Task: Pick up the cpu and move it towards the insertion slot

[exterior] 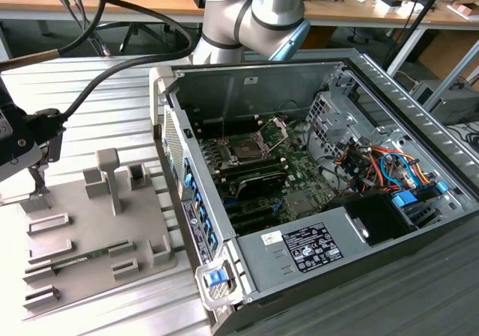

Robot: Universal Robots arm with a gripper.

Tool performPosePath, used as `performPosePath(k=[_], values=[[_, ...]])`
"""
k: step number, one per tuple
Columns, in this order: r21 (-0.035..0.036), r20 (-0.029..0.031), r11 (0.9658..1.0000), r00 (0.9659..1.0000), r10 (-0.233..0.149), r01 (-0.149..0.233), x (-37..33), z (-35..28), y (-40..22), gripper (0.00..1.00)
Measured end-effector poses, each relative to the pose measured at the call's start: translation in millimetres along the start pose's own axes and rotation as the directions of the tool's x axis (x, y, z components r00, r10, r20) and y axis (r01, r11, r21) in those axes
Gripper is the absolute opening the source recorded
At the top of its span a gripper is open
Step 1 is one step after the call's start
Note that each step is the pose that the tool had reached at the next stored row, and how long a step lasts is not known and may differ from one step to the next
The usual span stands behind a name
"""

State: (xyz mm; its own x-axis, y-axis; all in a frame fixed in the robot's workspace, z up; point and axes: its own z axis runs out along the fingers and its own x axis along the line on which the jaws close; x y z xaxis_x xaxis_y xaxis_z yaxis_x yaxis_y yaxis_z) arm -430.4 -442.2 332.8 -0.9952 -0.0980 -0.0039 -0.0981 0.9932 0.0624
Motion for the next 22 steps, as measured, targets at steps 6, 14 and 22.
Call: performPosePath(k=[6,14,22], values=[[0.0001,0.0000,1.0000,1.0000,0.000,0.000,0.0,-4.5,0.3,0.55],[0.0000,0.0000,1.0000,1.0000,0.000,0.000,0.0,-9.0,0.6,0.55],[0.0000,0.0000,1.0000,1.0000,0.000,0.000,-0.1,-11.9,0.7,0.55]])
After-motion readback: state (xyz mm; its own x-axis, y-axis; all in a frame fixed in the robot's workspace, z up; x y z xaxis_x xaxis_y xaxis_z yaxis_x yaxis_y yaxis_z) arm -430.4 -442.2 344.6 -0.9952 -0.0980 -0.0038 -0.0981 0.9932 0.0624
